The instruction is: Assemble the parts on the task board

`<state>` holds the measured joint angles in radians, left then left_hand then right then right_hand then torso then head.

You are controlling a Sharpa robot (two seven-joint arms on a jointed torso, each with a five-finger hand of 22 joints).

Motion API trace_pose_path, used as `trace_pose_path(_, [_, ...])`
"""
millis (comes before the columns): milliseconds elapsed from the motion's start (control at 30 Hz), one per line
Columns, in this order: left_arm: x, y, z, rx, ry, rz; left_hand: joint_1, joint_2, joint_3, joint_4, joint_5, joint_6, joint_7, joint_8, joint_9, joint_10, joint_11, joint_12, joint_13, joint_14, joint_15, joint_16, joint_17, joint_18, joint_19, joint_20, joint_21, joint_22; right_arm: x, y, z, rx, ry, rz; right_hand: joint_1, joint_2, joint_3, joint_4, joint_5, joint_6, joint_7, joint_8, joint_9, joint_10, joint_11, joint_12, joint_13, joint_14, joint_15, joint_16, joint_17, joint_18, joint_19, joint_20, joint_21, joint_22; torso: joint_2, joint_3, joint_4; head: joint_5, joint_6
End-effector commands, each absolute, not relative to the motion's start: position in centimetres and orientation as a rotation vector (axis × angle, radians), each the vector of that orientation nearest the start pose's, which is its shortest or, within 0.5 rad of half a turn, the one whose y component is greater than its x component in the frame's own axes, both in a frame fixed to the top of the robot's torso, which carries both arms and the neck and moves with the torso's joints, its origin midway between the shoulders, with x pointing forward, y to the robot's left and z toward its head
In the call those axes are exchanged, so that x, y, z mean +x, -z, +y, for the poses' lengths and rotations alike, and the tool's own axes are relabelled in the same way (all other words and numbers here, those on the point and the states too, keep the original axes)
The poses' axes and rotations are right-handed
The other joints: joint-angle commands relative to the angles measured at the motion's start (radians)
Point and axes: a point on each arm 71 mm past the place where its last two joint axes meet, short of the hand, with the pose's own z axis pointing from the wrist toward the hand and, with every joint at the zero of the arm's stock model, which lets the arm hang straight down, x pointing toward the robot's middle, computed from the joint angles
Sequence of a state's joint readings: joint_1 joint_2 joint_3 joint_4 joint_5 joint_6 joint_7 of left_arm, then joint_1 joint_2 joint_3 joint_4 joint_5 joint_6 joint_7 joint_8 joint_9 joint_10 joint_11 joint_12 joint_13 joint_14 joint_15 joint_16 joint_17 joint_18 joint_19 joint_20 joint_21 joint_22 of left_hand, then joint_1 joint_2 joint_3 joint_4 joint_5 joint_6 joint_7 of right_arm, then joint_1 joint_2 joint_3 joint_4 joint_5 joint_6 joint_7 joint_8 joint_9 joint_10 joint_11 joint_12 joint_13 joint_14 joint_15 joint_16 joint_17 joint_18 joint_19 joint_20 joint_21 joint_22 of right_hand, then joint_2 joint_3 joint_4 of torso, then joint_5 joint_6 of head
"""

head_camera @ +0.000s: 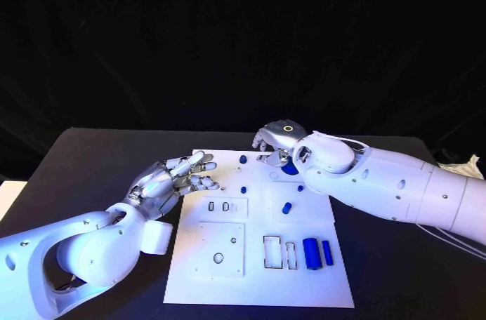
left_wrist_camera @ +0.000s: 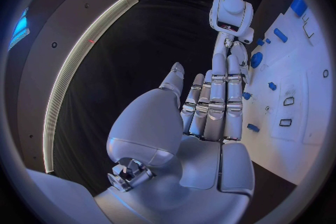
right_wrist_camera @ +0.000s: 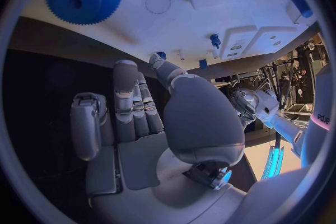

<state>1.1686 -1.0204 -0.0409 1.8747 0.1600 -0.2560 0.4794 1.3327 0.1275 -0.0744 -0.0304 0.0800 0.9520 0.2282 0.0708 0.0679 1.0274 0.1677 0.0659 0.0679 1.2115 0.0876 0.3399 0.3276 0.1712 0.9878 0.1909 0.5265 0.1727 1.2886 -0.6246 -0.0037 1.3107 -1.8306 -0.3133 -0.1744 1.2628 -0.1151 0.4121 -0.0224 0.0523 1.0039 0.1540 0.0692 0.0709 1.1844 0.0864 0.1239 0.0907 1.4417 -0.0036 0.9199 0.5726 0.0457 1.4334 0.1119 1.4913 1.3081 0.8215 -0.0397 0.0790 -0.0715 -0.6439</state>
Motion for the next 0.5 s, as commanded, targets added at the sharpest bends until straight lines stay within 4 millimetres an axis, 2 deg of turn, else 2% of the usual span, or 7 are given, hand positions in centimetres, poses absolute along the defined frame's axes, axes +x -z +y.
trace_pose_path(33, [41.2,15.9,19.2,-1.247,1.847,1.403,0.002,0.007,-0.003,-0.006,0.003,-0.007,0.003,-0.006,-0.001,-0.006,-0.002,-0.002,-0.001,-0.007,0.001,0.000,0.001,0.009,-0.006,0.000,0.003,0.001,53.4,12.6,-16.1,-0.348,-0.432,1.406,0.008,-0.013,0.000,0.009,0.005,0.009,-0.002,0.004,0.000,0.101,-0.020,0.042,0.026,0.010,-0.009,0.023,0.029,-0.003,0.015,-0.009,0.009,0.068,-0.003,0.0006,-0.0071,-0.002,0.004])
trace_pose_path(133, [41.1,15.9,19.2,-1.247,1.847,1.403,0.002,0.007,-0.003,-0.006,0.003,-0.007,0.003,-0.006,-0.001,-0.006,-0.002,-0.002,-0.001,-0.007,0.001,0.000,0.001,0.009,-0.006,0.000,0.003,0.001,53.1,12.4,-17.9,-0.269,-0.435,1.458,0.004,-0.046,-0.021,0.018,0.016,-0.006,-0.012,-0.003,-0.003,0.192,-0.037,0.102,0.077,0.029,-0.024,0.097,0.131,-0.010,0.036,-0.023,0.023,0.102,-0.004,0.0012,-0.0108,-0.003,0.006])
trace_pose_path(233, [41.1,15.9,19.2,-1.247,1.847,1.404,0.002,0.007,-0.003,-0.006,0.003,-0.007,0.003,-0.006,-0.001,-0.006,-0.002,-0.002,-0.001,-0.007,0.001,0.000,0.001,0.009,-0.006,0.000,0.003,0.001,52.9,12.4,-19.5,-0.206,-0.431,1.522,0.005,-0.070,-0.073,0.043,0.065,-0.035,-0.021,-0.002,-0.003,0.226,-0.047,0.193,0.180,0.054,-0.033,0.226,0.310,-0.017,0.055,-0.037,0.034,0.131,-0.005,0.0015,-0.0137,-0.004,0.007])
trace_pose_path(267, [41.1,15.9,19.2,-1.247,1.848,1.404,0.002,0.007,-0.003,-0.006,0.003,-0.007,0.003,-0.006,-0.001,-0.006,-0.002,-0.002,-0.001,-0.007,0.001,0.000,0.001,0.009,-0.006,0.000,0.003,0.001,52.9,12.5,-19.8,-0.194,-0.428,1.538,0.007,-0.074,-0.091,0.051,0.081,-0.040,-0.023,0.000,-0.003,0.222,-0.048,0.223,0.217,0.058,-0.035,0.255,0.349,-0.018,0.057,-0.038,0.036,0.136,-0.005,0.0018,-0.0141,-0.004,0.007])
trace_pose_path(300, [41.1,15.9,19.2,-1.247,1.848,1.404,0.002,0.007,-0.003,-0.006,0.003,-0.007,0.003,-0.006,-0.001,-0.006,-0.002,-0.002,-0.001,-0.007,0.001,0.000,0.001,0.009,-0.006,0.000,0.003,0.001,52.8,12.6,-20.4,-0.177,-0.420,1.566,0.007,-0.075,-0.121,0.068,0.095,-0.048,-0.022,0.002,-0.002,0.222,-0.049,0.330,0.337,0.062,-0.034,0.295,0.405,-0.020,0.065,-0.039,0.041,0.148,-0.005,0.0024,-0.0149,-0.003,0.008])
trace_pose_path(367, [41.1,15.9,19.2,-1.247,1.847,1.404,0.002,0.007,-0.003,-0.006,0.003,-0.007,0.004,-0.006,-0.001,-0.006,-0.002,-0.002,-0.001,-0.007,0.001,0.000,0.001,0.009,-0.006,0.000,0.003,0.001,52.8,12.8,-21.1,-0.159,-0.409,1.602,0.055,-0.059,-0.202,0.118,0.110,-0.061,-0.021,0.014,0.002,0.134,-0.046,0.516,0.582,0.052,-0.032,0.347,0.472,-0.023,0.072,-0.034,0.046,0.161,-0.005,0.0026,-0.0148,-0.003,0.007])
trace_pose_path(500, [41.1,15.9,19.2,-1.248,1.846,1.404,0.002,0.008,-0.002,-0.007,0.003,-0.008,0.004,-0.006,-0.001,-0.007,-0.002,-0.002,-0.001,-0.008,0.001,-0.001,0.003,0.009,-0.008,0.000,0.003,0.001,52.8,13.0,-22.1,-0.137,-0.388,1.643,0.063,-0.063,-0.242,0.178,0.124,-0.074,-0.014,0.019,0.001,0.137,-0.039,0.642,0.739,0.057,-0.024,0.382,0.530,-0.027,0.084,-0.029,0.053,0.181,-0.004,0.0017,-0.0137,-0.005,0.007])
